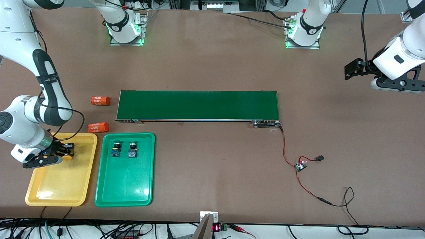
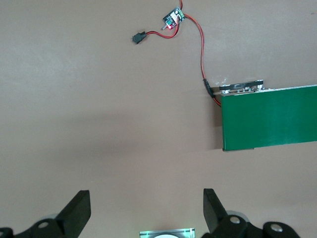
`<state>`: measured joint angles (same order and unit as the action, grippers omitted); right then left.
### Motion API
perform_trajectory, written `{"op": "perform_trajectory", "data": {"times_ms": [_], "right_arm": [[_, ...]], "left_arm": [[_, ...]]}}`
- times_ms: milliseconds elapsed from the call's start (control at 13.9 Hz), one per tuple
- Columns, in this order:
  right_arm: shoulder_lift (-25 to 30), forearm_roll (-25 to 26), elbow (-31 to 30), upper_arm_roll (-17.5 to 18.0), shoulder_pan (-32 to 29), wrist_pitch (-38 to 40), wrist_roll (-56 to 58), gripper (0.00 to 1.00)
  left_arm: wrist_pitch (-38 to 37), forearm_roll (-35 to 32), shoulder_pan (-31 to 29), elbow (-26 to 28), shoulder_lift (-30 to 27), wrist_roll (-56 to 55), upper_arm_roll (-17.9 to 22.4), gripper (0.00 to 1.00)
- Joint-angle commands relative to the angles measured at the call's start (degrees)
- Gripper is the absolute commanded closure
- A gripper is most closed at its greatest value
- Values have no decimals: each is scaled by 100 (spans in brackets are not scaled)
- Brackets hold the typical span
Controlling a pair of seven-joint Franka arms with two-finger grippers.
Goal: Sort buttons by color to trays
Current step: 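Lower the yellow button into the yellow tray and open the right gripper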
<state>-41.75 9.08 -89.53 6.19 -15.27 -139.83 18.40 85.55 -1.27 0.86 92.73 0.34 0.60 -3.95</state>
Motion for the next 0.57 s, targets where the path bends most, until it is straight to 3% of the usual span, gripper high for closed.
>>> {"op": "perform_trajectory", "data": {"times_ms": [0, 72, 144, 359, 502], "right_arm": [[-61, -21, 129, 40, 24, -1, 49, 42], [-61, -21, 129, 40, 59, 8, 23, 9], [-53, -21, 129, 40, 77, 8, 14, 0], [166, -91, 85, 49, 95, 95, -12, 0], [639, -100, 23, 101, 112, 760, -326, 0]], "left_arm": [[-126, -110, -6, -62, -52, -25, -18, 0], [-135, -110, -33, -53, -61, -25, -18, 0], [-135, -110, -33, -53, -52, -25, -18, 0], [-135, -110, -33, -62, -52, -25, -18, 0], [-144, -110, -33, -62, -52, -25, -9, 0]]}}
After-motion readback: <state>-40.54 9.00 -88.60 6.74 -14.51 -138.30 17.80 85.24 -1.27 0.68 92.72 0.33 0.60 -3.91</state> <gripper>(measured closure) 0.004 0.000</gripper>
